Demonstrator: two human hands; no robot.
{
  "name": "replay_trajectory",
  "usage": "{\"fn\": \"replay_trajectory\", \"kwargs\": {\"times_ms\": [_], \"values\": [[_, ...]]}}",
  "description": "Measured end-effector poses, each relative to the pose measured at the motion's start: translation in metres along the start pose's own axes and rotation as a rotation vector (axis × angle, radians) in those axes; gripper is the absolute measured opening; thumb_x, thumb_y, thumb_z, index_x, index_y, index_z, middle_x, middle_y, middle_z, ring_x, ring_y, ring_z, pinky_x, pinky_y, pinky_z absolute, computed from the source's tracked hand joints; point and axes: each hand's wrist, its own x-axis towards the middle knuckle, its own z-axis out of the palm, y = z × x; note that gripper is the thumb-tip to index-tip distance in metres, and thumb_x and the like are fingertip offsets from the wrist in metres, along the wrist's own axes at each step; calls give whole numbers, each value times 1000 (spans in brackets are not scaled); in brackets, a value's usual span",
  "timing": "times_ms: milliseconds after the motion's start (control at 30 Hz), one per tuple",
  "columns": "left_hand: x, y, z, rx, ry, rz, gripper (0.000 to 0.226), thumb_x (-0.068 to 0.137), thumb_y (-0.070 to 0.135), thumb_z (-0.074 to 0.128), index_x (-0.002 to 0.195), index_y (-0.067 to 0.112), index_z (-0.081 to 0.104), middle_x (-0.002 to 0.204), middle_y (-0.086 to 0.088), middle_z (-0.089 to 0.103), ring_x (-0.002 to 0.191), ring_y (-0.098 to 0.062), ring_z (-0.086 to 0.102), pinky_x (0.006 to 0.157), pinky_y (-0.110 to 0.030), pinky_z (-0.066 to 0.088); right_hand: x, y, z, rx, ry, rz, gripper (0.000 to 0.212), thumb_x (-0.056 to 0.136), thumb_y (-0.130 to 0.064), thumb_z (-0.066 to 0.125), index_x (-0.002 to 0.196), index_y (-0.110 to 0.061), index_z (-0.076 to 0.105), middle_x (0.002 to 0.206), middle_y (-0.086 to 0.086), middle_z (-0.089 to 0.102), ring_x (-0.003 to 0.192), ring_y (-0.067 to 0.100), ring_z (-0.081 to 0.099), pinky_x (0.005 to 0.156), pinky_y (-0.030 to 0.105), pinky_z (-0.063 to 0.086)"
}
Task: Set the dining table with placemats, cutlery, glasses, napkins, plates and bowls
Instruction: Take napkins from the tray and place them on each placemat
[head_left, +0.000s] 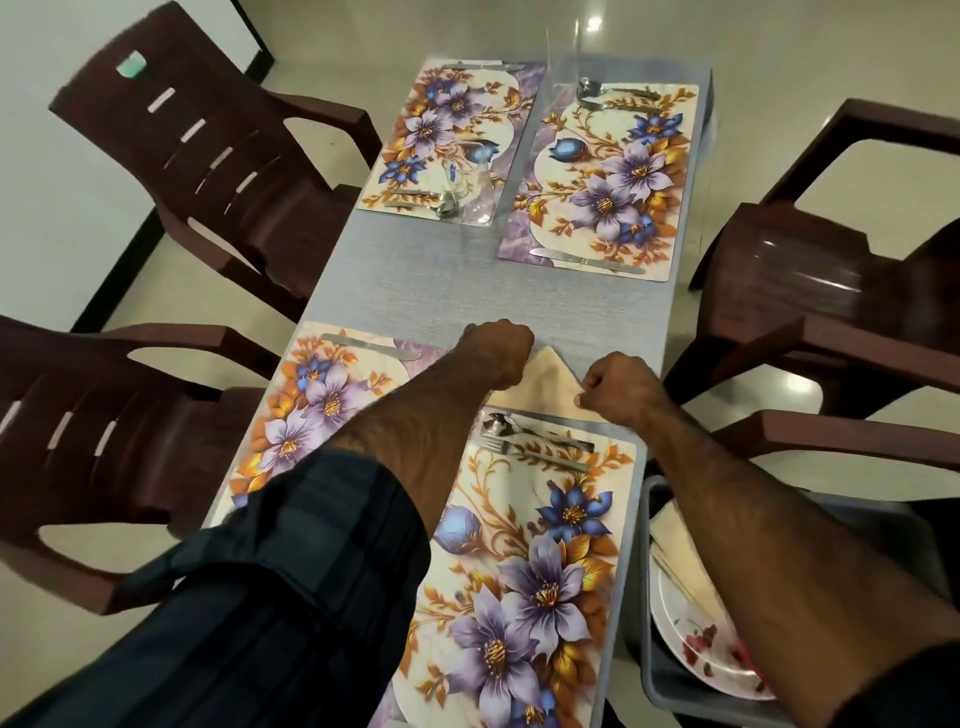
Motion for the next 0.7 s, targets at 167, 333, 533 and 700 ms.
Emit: {"fn": "replay_trajectory", "kwargs": {"times_ms": [167, 333, 533, 700], "values": [[-1, 2, 2, 8, 8, -13, 39, 88, 14, 73, 125, 20, 61, 125, -8, 65, 116, -30, 64, 103, -48, 44, -6, 2, 1, -33, 17, 13, 29, 82, -36, 85, 101, -15, 78, 101, 4, 74, 94, 22, 67, 82, 38, 60], [-11, -3, -2, 102, 90, 14, 39, 93, 25, 70, 130, 21, 56, 126, -7, 66, 117, -31, 62, 107, -50, 38, -20, 6, -3, -64, 123, -13, 35, 85, -40, 81, 110, -19, 70, 112, 4, 70, 101, 24, 65, 87, 42, 59], [-54, 12, -30, 238, 278, 119, 43, 90, 22, 69, 131, 22, 58, 128, -7, 65, 122, -33, 57, 106, -53, 35, -64, 6, 5, -30, 262, -145, 32, 90, -41, 71, 118, -26, 66, 117, 2, 67, 100, 22, 66, 85, 41, 59], [-137, 23, 9, 122, 476, 193, 37, 87, 29, 69, 124, 22, 66, 119, -4, 69, 114, -31, 58, 95, -48, 39, -121, 6, 25, 57, 221, -172, 28, 90, -38, 73, 114, -24, 73, 114, 4, 70, 99, 25, 68, 87, 41, 59]]}}
